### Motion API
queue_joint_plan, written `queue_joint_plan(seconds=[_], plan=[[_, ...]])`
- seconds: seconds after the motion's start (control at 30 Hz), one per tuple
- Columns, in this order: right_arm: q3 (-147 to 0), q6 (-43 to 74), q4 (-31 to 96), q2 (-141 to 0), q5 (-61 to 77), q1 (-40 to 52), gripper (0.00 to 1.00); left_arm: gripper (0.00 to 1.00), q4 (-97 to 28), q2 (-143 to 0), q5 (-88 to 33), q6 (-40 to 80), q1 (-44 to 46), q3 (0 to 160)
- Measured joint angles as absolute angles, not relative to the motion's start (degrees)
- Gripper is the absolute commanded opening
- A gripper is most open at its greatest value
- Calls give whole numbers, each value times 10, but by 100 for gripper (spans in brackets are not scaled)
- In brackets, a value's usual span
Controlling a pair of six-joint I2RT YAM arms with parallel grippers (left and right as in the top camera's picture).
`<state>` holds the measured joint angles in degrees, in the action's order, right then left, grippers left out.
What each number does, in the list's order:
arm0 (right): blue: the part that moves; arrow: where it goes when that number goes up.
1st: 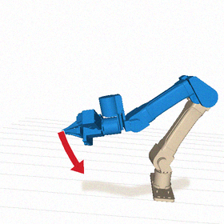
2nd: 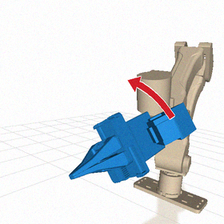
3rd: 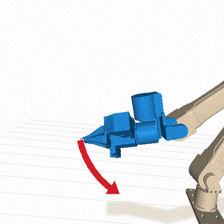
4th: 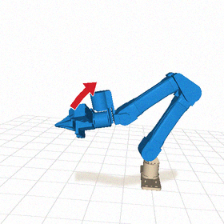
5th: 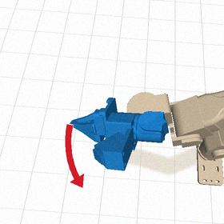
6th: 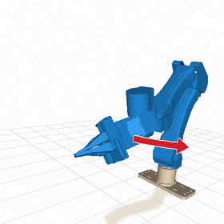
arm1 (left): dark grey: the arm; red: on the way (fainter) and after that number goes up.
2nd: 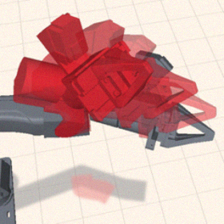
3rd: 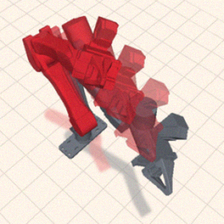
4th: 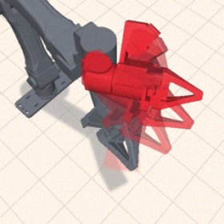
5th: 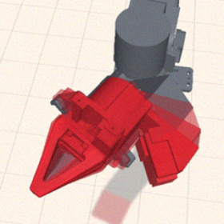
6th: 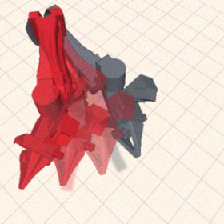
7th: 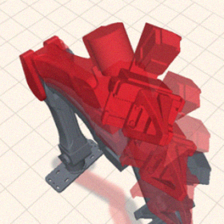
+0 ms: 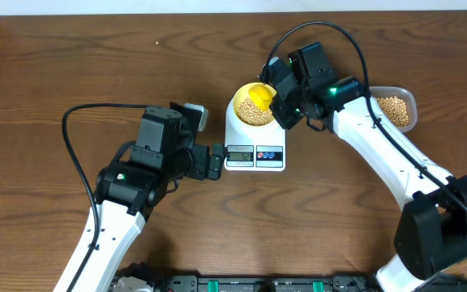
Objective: Scoop item into bowl and weigh 50g on scale
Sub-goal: 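Tilt the scoop with the right gripper, pouring soybeans into the bowl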
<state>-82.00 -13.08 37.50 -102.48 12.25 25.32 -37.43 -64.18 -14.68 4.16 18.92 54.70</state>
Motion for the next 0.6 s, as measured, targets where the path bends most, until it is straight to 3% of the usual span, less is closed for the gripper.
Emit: queue_joint_plan(seconds=[0.6], plan=[[-820, -132, 366, -1046, 117, 261, 1, 98, -374, -642, -147, 42, 189, 547]])
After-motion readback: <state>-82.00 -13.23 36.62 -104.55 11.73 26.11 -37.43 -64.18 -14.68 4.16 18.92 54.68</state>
